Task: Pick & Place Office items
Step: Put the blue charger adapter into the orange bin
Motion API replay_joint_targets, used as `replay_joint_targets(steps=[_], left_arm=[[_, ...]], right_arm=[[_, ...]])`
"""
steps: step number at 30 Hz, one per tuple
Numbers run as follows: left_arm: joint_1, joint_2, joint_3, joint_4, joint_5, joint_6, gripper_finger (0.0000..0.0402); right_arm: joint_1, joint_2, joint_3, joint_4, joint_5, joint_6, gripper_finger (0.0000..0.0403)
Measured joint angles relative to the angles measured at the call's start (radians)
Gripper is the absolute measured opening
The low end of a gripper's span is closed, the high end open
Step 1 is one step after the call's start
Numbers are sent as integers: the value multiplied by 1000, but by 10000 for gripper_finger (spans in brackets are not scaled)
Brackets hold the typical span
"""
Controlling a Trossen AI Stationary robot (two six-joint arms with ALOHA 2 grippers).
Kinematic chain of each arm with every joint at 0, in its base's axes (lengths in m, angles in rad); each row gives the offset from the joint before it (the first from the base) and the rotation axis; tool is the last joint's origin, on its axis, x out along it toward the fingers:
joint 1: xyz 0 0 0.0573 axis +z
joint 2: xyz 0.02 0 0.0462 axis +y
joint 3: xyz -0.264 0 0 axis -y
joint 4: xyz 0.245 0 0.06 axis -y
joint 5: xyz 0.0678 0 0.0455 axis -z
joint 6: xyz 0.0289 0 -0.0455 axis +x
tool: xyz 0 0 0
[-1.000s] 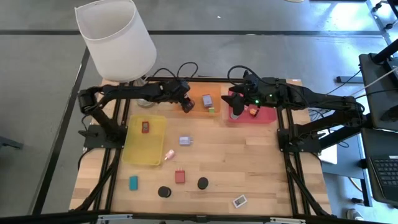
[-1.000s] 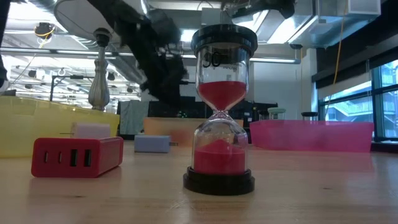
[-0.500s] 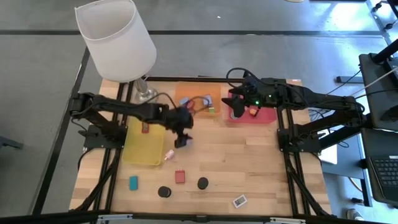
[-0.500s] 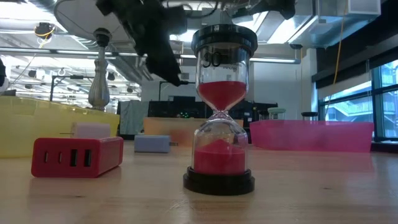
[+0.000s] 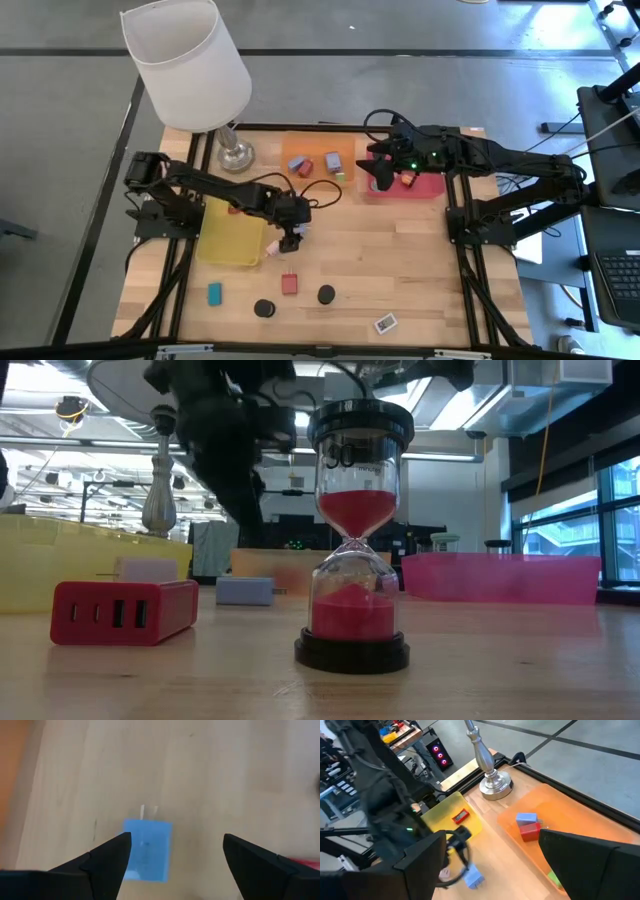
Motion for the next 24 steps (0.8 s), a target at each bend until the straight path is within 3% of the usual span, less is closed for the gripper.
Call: replay_joint_targets(steps=[15,19,24], left_arm=[[72,191,2,3,-13,50,306],[75,193,3,3,-16,52,281],[75,189,2,2,-18,53,220]], right_arm=[[0,0,0,-5,-7,-3,322],[0,0,0,-5,-7,-4,322],[0,0,0,-5,-7,-9,322]])
